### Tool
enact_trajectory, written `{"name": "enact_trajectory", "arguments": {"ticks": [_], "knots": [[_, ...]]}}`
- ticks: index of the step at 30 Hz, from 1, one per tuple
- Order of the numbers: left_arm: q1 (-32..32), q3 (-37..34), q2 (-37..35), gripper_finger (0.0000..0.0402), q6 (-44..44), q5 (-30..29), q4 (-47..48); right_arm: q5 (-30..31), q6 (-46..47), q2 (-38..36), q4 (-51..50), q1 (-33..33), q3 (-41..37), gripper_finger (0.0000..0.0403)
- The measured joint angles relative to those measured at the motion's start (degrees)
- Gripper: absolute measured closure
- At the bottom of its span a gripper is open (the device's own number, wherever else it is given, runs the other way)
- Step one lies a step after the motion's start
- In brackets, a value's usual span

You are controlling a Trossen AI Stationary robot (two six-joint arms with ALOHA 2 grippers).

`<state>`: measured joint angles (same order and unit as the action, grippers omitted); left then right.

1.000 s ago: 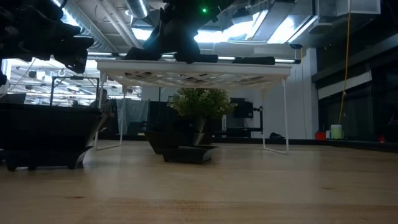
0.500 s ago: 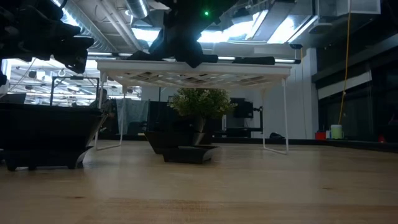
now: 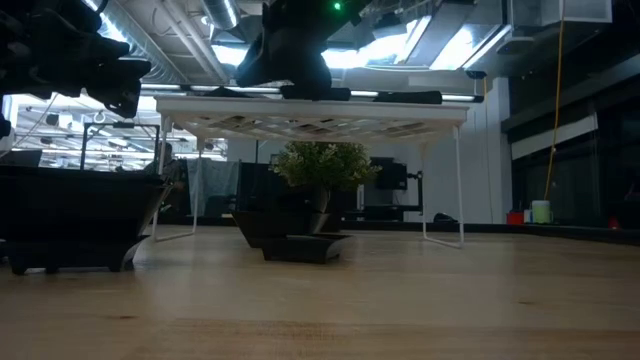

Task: Pick & Place Mini shaped plates
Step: Stack the black leaf-shaped plate on top of the black leaf-shaped plate on the shelf

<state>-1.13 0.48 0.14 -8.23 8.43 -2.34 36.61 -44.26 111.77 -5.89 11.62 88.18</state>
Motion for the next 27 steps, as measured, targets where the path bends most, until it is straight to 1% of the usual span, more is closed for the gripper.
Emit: {"name": "enact_trajectory", "arguments": {"ticks": [5, 10, 16, 23, 27], "knots": [[0.0, 0.0, 0.0, 0.0258, 0.0, 0.0, 0.0, 0.0, 2.1, 0.0, 0.0, 2.4, 0.0, 0.0287], [0.0, 0.0, 0.0, 0.0258, 0.0, 0.0, 0.0, -0.1, 3.0, 0.0, 0.0, 6.4, 0.0, 0.0287], [0.0, 0.0, 0.0, 0.0258, 0.0, 0.0, 0.0, -0.2, 9.1, 0.0, -0.3, 10.7, 0.0, 0.0287], [0.0, 0.0, 0.0, 0.0258, 0.0, 0.0, 0.0, -0.2, 18.8, 0.0, -4.3, 14.1, 0.0, 0.0287], [0.0, 0.0, 0.0, 0.0258, 0.0, 0.0, 0.0, -0.2, 24.2, 0.0, -8.3, 15.4, 0.0, 0.0287]]}}
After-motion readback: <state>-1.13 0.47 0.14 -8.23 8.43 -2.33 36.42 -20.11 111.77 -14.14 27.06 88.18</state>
